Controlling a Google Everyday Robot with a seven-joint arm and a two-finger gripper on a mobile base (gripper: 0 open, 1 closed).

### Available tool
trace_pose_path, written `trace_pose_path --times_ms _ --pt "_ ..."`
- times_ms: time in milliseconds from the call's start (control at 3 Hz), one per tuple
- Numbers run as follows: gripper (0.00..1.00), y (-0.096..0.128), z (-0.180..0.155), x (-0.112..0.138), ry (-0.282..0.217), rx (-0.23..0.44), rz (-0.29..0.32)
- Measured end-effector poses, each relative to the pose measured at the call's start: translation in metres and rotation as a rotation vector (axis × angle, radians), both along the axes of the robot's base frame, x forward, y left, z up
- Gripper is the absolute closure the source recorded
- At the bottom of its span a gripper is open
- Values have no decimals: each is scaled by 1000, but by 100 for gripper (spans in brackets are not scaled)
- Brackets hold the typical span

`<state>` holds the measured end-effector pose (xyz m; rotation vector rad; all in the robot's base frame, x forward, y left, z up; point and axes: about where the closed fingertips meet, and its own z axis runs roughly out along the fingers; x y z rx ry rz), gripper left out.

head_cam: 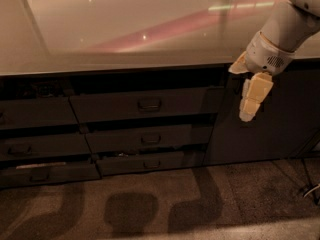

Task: Open top drawer

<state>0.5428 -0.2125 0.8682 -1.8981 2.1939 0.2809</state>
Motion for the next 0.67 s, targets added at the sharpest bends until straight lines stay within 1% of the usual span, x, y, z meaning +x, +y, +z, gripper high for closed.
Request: trace_pose_path --times_ms 333,667 --pt "0 22 -5 -2 22 115 195" --pt "0 26 -6 5 -12 128 231"
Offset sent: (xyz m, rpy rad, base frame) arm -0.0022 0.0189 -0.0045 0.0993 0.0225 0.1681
